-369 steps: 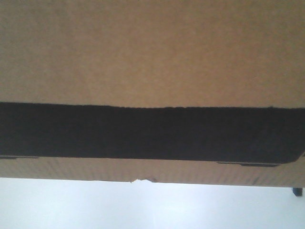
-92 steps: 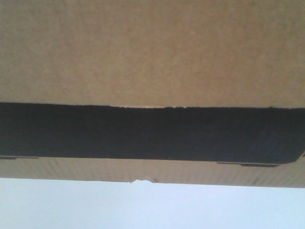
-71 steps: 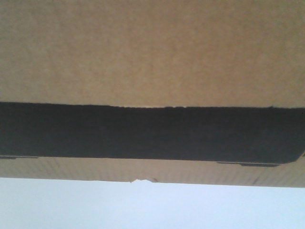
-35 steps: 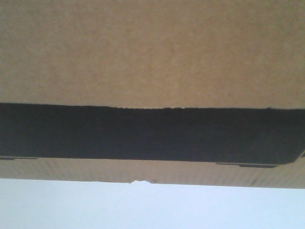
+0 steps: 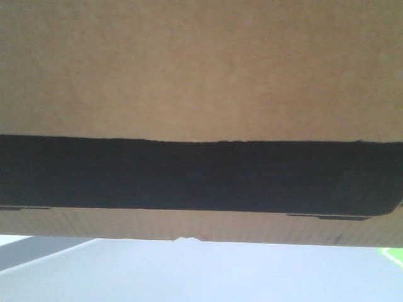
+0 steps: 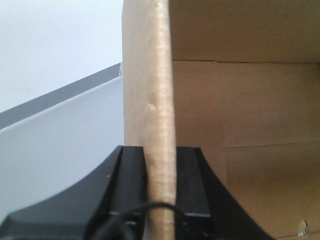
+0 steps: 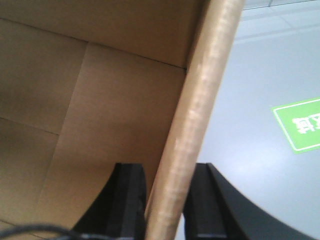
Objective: Grab box from left shelf to table start
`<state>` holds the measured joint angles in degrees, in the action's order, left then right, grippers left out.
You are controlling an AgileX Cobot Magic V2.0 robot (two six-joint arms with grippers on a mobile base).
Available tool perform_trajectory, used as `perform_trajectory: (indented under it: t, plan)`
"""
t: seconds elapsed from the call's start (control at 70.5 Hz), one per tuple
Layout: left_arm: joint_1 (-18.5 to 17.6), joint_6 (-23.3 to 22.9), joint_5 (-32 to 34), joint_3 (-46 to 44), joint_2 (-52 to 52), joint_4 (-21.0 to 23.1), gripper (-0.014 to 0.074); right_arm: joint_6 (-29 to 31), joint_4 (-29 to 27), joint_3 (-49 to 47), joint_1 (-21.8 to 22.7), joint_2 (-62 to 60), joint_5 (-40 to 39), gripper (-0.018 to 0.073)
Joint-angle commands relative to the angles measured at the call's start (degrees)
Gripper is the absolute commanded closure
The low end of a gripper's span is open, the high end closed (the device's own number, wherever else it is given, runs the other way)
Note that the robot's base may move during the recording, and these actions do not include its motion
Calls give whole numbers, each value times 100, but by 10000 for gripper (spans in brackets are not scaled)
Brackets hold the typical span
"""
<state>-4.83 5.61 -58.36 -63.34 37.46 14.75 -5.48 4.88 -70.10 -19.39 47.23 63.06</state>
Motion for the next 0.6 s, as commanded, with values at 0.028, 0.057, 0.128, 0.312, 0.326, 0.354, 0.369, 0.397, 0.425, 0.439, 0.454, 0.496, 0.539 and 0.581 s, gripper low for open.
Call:
perform_trajectory:
  t: [0.028,0.057,0.128,0.312,0.326,0.354,0.369,0.397,0.425,0.439,0.454,0.496,0.539,0.581]
  plan:
    - [-108,2,591,-257,-14,1518,693,280,-488,-168,-49,-13,-994,489]
    - [-108,2,591,-257,-16,1518,693,280,-488,-168,-49,-13,-994,489]
    - [-108,2,591,-257,-16,1518,693,280,-488,-168,-49,-13,-994,489]
    - [-108,2,591,-257,-16,1518,693,280,-488,-168,-49,-13,-994,489]
    - [-108,2,591,-257,-16,1518,693,280,-488,-168,-49,-13,-994,489]
    - [-108,2,591,-257,-16,1518,693,280,-488,-168,-49,-13,-994,489]
    - [-108,2,591,-257,-16,1518,693,280,-488,-168,-49,-13,-994,489]
    - [-108,2,591,-257,-16,1518,693,280,-488,-168,-49,-13,-994,489]
    - [-108,2,591,-257,-16,1518,693,280,-488,-168,-49,-13,-994,489]
    - [-108,2,591,-257,-16,1518,693,280,-488,-168,-49,-13,-994,489]
    - [-108,2,591,-257,-16,1518,693,280,-488,-168,-49,-13,-994,489]
    - [-108,2,591,-257,-16,1518,693,280,-488,-168,-49,-13,-994,489]
    - [-108,2,591,-257,-16,1518,693,280,-488,-168,-49,-13,-994,489]
    - [-108,2,591,-257,-16,1518,693,280,-488,-168,-49,-13,-994,489]
